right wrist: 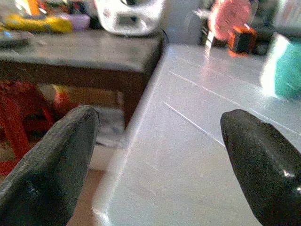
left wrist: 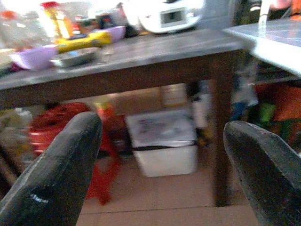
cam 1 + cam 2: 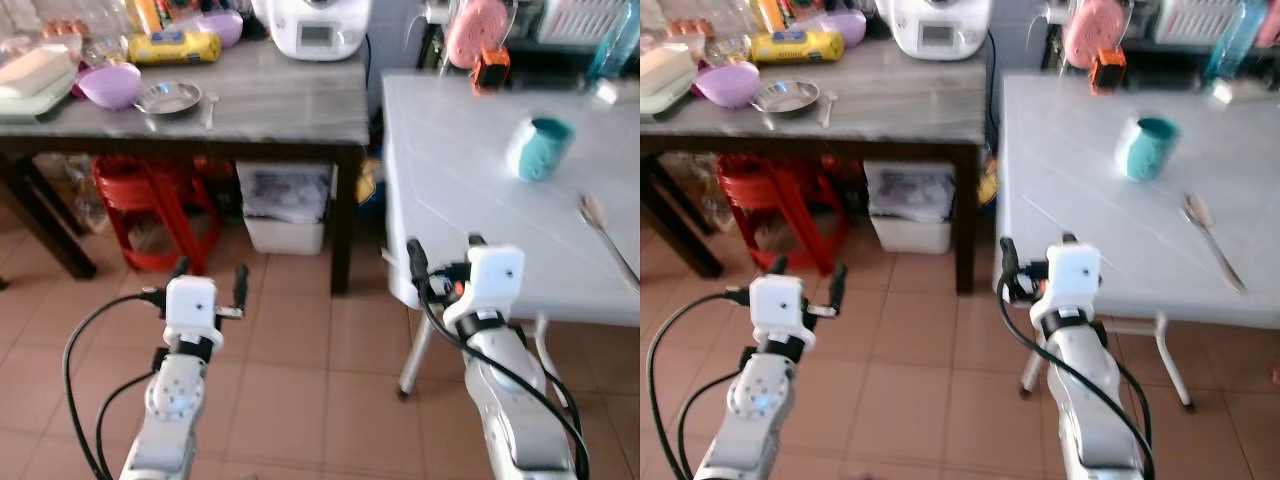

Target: Setting the table

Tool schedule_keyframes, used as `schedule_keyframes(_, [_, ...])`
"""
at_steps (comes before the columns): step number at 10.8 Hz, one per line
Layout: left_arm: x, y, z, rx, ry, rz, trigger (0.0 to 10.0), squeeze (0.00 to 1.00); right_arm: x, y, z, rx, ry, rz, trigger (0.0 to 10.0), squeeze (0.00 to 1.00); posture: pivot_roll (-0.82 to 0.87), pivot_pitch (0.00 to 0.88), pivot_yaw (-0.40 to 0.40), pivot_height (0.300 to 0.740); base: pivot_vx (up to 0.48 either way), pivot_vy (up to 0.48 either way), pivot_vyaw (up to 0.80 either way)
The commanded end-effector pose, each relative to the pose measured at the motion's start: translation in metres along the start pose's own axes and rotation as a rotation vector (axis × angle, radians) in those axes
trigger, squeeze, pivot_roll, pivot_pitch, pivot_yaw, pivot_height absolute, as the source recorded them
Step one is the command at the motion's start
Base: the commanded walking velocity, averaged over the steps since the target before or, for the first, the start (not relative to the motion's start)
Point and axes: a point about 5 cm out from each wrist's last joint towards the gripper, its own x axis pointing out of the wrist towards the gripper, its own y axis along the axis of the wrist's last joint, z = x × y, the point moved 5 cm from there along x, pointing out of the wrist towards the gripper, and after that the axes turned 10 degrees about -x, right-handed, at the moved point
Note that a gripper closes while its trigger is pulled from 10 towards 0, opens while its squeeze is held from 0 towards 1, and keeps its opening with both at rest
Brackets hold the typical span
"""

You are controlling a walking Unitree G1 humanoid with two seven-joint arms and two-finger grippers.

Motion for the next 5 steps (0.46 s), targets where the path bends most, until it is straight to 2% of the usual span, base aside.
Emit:
schedule_keyframes(1, [0.0023,0.0036,0.0032,0.008,-0.017,0.009,10.0,0.00,0.0011,0.0015,0.0033,-0.007,-0.012,0.004,10.0,0.00,-0.03,0.102,0.033,0.740,0.000,-0.337,0.00])
schedule_keyframes(5, [0.0035,0.0037,0.0048,0.008,-0.028,0.009,10.0,0.00,0.0011,0.0012,0.0062,-0.012,-0.025,0.003,10.0,0.00,-0.03,0.104,0.041,0.740,0.000,-0.337,0.00])
